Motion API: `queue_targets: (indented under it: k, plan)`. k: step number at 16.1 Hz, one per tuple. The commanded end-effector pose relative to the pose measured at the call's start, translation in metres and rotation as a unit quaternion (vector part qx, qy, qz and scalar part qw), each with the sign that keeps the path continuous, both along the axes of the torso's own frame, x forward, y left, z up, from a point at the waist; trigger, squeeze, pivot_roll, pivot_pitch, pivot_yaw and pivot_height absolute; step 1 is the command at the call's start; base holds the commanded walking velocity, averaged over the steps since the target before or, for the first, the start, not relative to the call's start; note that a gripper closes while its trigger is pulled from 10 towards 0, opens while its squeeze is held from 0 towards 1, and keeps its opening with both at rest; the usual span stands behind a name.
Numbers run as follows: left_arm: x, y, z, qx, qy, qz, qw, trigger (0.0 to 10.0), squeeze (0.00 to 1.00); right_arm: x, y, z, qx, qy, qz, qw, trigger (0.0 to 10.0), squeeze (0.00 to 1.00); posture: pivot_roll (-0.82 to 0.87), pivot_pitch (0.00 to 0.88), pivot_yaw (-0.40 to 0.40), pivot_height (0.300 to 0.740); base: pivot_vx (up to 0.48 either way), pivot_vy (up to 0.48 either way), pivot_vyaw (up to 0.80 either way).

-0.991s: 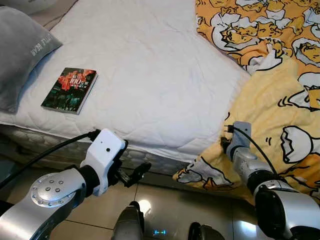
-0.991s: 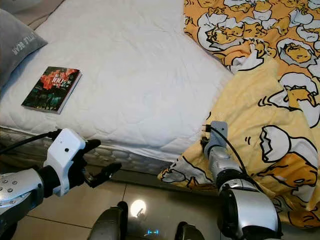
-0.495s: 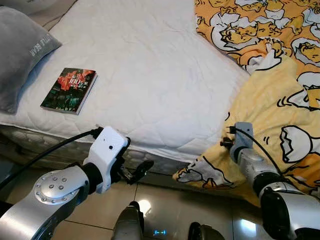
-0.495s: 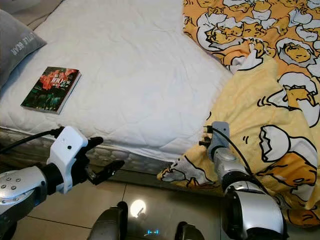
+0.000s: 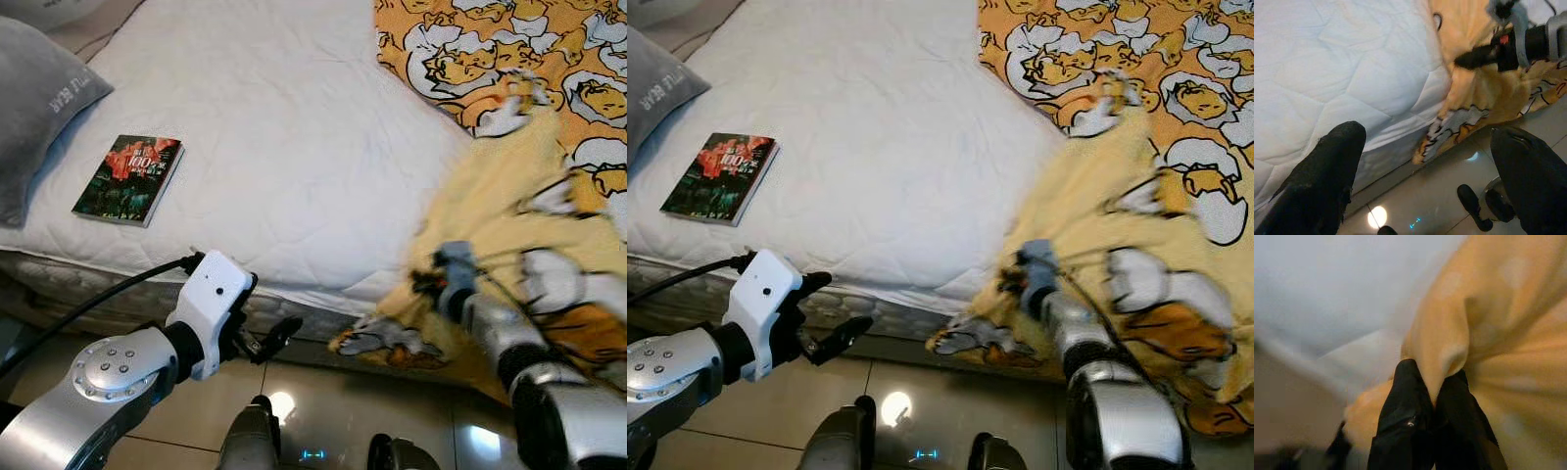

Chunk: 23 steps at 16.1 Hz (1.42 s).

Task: Clean up the room

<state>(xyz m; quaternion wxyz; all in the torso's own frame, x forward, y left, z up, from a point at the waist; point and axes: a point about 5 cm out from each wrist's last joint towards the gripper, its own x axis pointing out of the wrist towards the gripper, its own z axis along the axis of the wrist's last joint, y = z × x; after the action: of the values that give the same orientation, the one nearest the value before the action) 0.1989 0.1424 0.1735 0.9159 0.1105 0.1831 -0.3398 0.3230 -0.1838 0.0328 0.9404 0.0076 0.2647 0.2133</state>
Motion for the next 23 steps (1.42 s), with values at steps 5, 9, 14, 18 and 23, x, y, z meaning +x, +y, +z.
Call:
queue_targets:
  k: [5,9,14,18,23]
  plan:
    - [-0.015,0.000,-0.010,0.022,0.034,-0.035,0.999,10.0,0.13,-0.058,0.044,-0.039,0.047,0.070,0.289,0.954,0.0,0.00,0.35,0.214,0.031,0.740,0.000,0.000,0.00]
    - [-0.019,0.001,-0.012,0.026,0.047,-0.047,0.997,10.0,0.13,-0.089,0.061,-0.056,0.052,0.097,0.379,0.919,0.0,0.00,0.35,0.207,0.034,0.740,0.000,0.000,0.00]
    - [-0.020,0.000,-0.014,0.029,0.050,-0.053,0.997,10.0,0.13,-0.075,0.062,-0.047,0.070,0.075,0.326,0.940,10.0,1.00,0.35,0.198,0.037,0.740,0.000,0.000,0.00]
    - [-0.019,0.000,-0.014,0.030,0.051,-0.055,0.997,10.0,0.13,-0.093,0.061,-0.051,0.080,0.113,0.404,0.904,10.0,1.00,0.35,0.201,0.038,0.740,0.000,0.000,0.00]
    - [-0.019,-0.002,-0.014,0.030,0.051,-0.060,0.996,10.0,0.12,-0.057,0.063,-0.033,0.040,-0.010,0.252,0.967,10.0,1.00,0.34,0.194,0.048,0.740,0.000,0.000,0.00]
